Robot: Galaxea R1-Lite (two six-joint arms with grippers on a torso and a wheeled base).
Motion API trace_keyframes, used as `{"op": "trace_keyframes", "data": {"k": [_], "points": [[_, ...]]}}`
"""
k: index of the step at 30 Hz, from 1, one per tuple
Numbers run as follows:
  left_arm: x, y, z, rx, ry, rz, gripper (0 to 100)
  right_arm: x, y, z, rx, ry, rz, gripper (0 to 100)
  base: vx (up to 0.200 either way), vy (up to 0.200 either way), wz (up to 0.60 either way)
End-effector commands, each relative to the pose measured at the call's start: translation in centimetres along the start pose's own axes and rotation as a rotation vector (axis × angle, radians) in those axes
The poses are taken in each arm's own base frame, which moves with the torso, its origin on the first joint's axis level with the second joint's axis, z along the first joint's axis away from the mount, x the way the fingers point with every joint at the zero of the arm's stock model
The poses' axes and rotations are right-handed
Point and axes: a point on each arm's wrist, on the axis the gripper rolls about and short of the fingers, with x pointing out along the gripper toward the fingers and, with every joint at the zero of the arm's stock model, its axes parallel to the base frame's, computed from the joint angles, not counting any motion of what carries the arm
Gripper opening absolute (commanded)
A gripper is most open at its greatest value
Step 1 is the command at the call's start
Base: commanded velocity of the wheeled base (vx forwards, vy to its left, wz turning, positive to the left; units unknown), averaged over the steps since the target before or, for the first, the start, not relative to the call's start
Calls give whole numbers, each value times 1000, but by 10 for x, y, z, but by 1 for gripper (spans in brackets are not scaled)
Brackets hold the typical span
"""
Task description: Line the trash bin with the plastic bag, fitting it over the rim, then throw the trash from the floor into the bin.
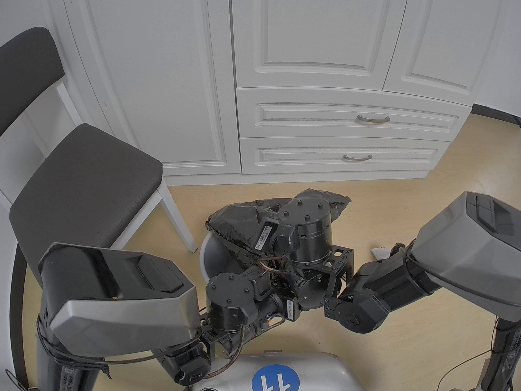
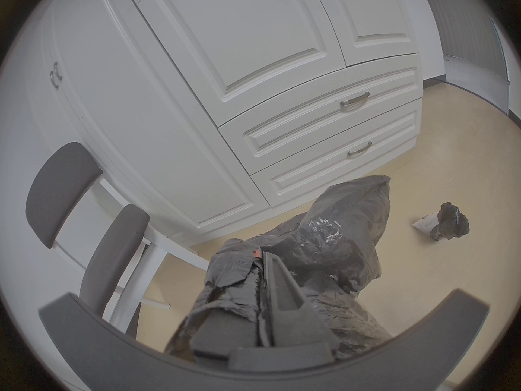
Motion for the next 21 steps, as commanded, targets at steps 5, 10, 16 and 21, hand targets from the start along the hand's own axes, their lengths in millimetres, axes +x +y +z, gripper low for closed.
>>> {"op": "trace_keyframes", "data": {"k": [5, 10, 16, 21], "points": [[27, -5, -15, -4, -62, 116, 100, -1, 2, -1, -1, 3, 5, 0, 0, 0, 0], [29, -7, -18, -1, -64, 121, 100, -1, 2, -1, 1, 2, 6, 0, 0, 0, 0], [33, -7, -18, 3, -73, 123, 0, -1, 2, -1, 1, 2, 6, 0, 0, 0, 0], [33, -6, -18, 1, -74, 128, 0, -1, 2, 1, 4, -2, 7, 0, 0, 0, 0]]}}
